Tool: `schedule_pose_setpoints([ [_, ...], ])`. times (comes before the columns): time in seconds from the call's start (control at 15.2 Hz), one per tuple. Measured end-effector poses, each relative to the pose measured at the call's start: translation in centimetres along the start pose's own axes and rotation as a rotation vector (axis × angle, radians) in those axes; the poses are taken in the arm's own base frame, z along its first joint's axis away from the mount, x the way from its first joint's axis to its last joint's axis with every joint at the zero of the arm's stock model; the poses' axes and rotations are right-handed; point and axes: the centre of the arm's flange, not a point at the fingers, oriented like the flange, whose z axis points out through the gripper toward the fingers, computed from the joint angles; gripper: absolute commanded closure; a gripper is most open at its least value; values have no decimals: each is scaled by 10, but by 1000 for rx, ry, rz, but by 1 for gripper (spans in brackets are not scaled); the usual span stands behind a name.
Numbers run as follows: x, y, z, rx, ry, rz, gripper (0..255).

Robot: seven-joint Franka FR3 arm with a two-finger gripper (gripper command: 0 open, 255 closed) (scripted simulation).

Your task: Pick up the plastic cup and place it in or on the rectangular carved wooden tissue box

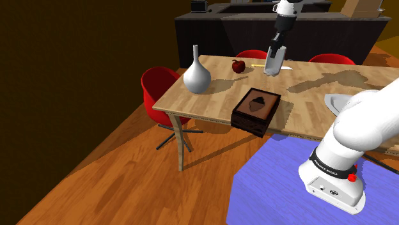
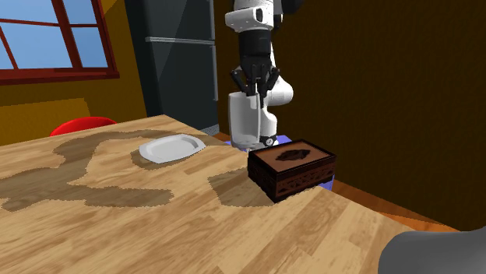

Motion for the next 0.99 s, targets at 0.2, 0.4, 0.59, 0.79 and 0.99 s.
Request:
schedule_pose_setpoints([
  [0.2,-8,-33,-8,0,0,0,255],
  [0.4,-7,-72,-17,1,0,-2,255],
  [0.59,-12,-112,-26,0,0,-1,255],
  [0.79,-20,-148,-35,0,0,-1,255],
  [0.99,-22,-181,-40,-1,0,-1,255],
])
